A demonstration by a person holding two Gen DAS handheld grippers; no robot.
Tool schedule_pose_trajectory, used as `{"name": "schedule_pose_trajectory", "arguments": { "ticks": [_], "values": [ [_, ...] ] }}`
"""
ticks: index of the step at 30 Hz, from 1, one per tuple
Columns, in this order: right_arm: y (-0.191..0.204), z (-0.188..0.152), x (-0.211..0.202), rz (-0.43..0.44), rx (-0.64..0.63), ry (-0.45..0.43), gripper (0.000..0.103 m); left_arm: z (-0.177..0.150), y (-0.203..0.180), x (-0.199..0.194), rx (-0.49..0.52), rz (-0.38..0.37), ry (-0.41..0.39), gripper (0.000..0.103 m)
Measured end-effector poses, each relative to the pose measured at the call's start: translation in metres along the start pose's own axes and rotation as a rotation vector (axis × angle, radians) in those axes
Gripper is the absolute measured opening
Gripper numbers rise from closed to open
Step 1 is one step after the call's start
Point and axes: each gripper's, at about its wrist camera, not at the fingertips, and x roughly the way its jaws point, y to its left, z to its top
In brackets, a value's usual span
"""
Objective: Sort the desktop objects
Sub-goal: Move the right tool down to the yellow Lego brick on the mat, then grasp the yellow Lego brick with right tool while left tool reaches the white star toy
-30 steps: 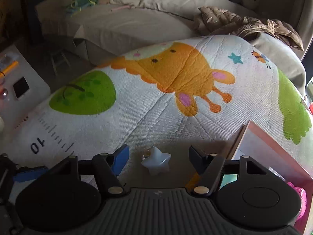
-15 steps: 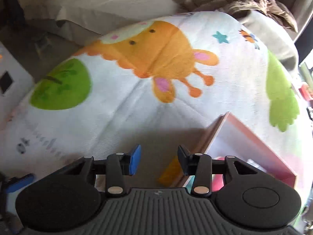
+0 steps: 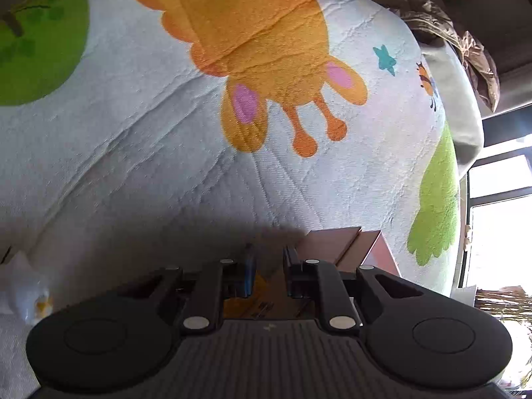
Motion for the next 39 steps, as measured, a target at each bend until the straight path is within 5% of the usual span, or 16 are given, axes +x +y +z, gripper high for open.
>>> {"name": "schedule_pose_trajectory", "arguments": {
  "ticks": [5, 14, 17, 19, 26, 29, 33, 39],
  "values": [
    [0.026, -0.027, -0.027, 0.072, -0.059, -0.007, 0.016, 0.0, 0.001, 0.002, 0.001, 0.007, 0.005, 0.103],
    [0.047, -0.115, -0.091, 0.386, -0.05, -0.069, 0.016, -0.013, -0.005, -0.015, 0.095, -0.044, -0.011, 0.103],
    [0.039, -0.15, -0.11, 0.398, 0.033, -0.172, 0.036, -0.017, -0.004, -0.021, 0.112, -0.046, -0.014, 0.103],
    [0.028, -0.169, -0.114, 0.439, 0.146, -0.238, 0.067, -0.017, 0.0, -0.025, 0.097, -0.022, -0.014, 0.103],
    [0.026, -0.208, -0.085, 0.619, 0.475, -0.354, 0.067, 0.001, 0.027, -0.037, -0.046, 0.107, 0.028, 0.103],
    [0.039, -0.224, -0.083, 0.574, 0.444, -0.414, 0.063, 0.014, 0.028, -0.036, -0.079, 0.116, 0.072, 0.103],
    [0.029, -0.259, -0.079, 0.405, 0.461, -0.442, 0.062, 0.026, 0.006, -0.028, -0.021, 0.109, 0.097, 0.103],
    [-0.006, -0.321, -0.061, 0.242, 0.621, -0.451, 0.062, 0.041, -0.029, -0.012, 0.061, 0.078, 0.007, 0.103]
  ]
}}
